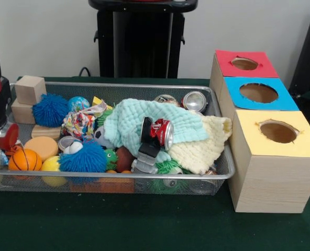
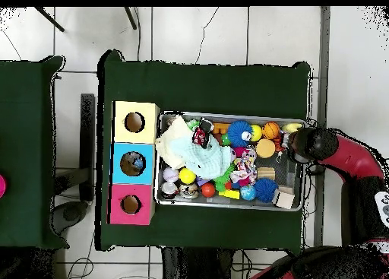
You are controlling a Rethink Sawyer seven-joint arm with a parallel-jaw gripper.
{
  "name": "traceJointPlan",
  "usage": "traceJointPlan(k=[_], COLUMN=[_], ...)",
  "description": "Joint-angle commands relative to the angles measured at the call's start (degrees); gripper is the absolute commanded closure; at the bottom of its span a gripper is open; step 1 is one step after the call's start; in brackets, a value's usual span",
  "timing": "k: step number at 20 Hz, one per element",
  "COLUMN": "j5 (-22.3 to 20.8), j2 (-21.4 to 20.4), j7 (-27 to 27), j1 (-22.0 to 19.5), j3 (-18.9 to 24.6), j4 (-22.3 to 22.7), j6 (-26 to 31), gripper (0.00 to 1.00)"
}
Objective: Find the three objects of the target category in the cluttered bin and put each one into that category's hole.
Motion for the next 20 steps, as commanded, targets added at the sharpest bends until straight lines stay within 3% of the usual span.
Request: traceJointPlan(k=[1,2,3,20], j5=[-3.0,-3.15,-3.07,-1.7], j2=[8.19,8.18,8.19,7.25], j7=[-0.32,-0.29,-0.03,-0.48], j1=[0.73,0.66,0.58,0.73], j3=[1.7,1.7,1.71,1.86], j4=[3.89,4.02,4.13,4.81], j6=[-7.84,-8.35,-8.6,-5.83], gripper=[1.0,1.0,0.0,0.0])
